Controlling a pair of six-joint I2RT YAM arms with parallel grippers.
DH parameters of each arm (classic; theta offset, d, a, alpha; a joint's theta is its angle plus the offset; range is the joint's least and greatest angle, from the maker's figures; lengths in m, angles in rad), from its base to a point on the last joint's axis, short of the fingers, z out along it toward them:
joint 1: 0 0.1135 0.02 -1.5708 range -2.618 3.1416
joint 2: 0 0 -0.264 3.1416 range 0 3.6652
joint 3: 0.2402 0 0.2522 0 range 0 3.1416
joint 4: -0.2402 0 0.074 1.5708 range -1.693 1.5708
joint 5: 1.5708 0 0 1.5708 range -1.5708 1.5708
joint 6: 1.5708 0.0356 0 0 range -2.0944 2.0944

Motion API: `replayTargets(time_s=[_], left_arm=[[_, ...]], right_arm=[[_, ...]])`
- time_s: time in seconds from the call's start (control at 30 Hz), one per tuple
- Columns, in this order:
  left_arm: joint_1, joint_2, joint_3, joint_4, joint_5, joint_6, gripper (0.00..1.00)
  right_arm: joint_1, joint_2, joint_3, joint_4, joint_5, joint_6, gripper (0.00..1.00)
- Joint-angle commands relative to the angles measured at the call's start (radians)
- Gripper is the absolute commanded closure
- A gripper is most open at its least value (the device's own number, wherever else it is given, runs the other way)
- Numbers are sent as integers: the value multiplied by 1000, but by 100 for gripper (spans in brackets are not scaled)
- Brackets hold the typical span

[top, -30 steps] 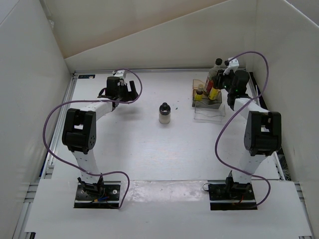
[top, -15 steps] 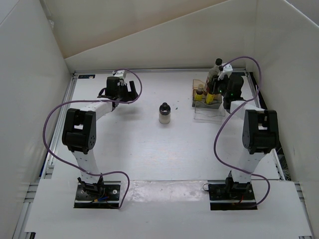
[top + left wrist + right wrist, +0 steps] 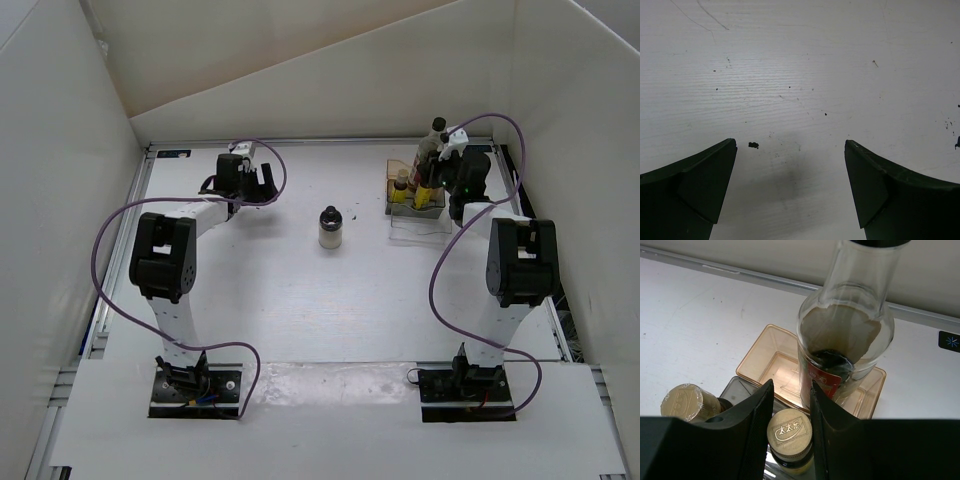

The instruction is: Organize the condiment bottles

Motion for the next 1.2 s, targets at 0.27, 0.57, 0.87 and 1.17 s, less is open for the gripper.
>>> replayTargets(time_s=[0.27, 0.57, 0.87, 1.17], left_arm=[[-4, -29, 20, -5, 0, 11, 0], [-4, -44, 10, 0, -4, 6, 0], [-4, -77, -9, 1, -3, 9, 0], [-4, -119, -50, 23, -1, 0, 0]], right_arm=[[-3, -6, -16, 79, 4, -5, 59], [0, -42, -28, 80, 18, -13, 44], [17, -183, -45, 64, 43, -30, 37], [68, -396, -13, -50, 31, -78, 34]])
